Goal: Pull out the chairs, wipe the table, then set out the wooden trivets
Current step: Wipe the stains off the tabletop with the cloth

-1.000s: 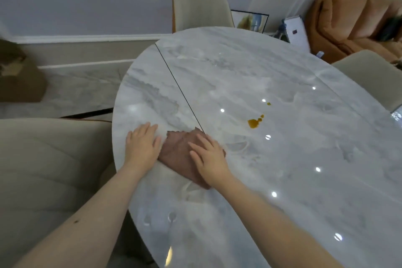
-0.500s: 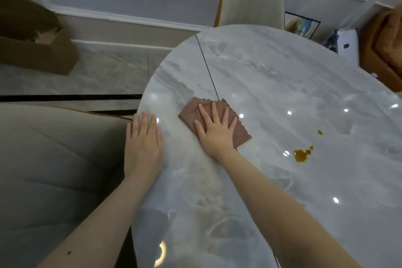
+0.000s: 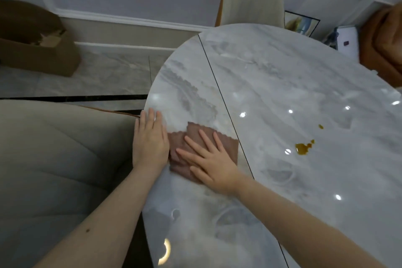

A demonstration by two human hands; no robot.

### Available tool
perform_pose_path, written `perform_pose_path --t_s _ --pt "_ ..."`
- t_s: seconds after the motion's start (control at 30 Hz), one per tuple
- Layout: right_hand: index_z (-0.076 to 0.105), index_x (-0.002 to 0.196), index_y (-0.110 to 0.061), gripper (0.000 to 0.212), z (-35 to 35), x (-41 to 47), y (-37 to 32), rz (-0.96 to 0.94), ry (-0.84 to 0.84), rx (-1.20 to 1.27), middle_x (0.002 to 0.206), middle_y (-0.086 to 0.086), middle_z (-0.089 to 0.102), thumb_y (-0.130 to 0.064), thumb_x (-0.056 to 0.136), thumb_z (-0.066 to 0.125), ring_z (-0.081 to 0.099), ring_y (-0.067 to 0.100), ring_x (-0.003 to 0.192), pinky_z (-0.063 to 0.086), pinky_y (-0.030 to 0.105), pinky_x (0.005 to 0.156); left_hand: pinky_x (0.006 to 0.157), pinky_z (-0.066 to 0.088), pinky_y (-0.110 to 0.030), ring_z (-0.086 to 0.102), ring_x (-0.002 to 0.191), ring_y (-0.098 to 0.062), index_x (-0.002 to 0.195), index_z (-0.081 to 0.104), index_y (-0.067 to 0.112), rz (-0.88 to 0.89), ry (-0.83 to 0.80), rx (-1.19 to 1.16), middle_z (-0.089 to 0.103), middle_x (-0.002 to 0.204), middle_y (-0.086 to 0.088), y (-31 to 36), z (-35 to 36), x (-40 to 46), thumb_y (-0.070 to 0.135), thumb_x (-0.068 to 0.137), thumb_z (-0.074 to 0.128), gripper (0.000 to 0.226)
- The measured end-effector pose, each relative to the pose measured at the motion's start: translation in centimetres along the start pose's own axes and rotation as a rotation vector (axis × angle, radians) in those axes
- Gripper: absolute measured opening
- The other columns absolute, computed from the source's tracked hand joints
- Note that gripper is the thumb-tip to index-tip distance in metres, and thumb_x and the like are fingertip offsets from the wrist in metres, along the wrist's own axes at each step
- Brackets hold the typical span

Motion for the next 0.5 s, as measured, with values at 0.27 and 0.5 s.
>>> perform_pose_path --t_s 0.27,0.5 --pt "0.017 0.147 -0.049 0.059 -0.4 -2.6 2.7 0.301 -0.01 0.059 0.159 -0.015 0.005 -0.063 0.089 0.019 -0.009 0.027 0.148 -0.003 0.059 0.115 0.12 0.002 -0.03 0.016 0.146 -0.021 0.146 0.029 0.0 0.041 0.014 -0.195 0.025 0.154 -0.014 0.2 -0.5 -3.2 0.015 0.103 0.027 0.046" --pt "0.016 0.147 -0.049 0.057 0.5 -5.0 -4.5 0.296 0.033 0.051 0.16 -0.011 0.008 -0.061 0.092 0.023 -0.006 0.032 0.147 -0.006 0.059 0.114 0.121 0.006 -0.031 0.02 0.145 -0.021 0.145 0.029 -0.001 0.058 0.018 -0.182 0.028 0.153 -0.014 0.3 -0.5 -6.2 0.016 0.103 0.026 0.046"
Point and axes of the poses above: each hand's wrist, its own x-axis towards the middle knuckle, its own z-axis out of the palm, y = z × x, the point moved 5 cm from there along x, towards the middle knuckle
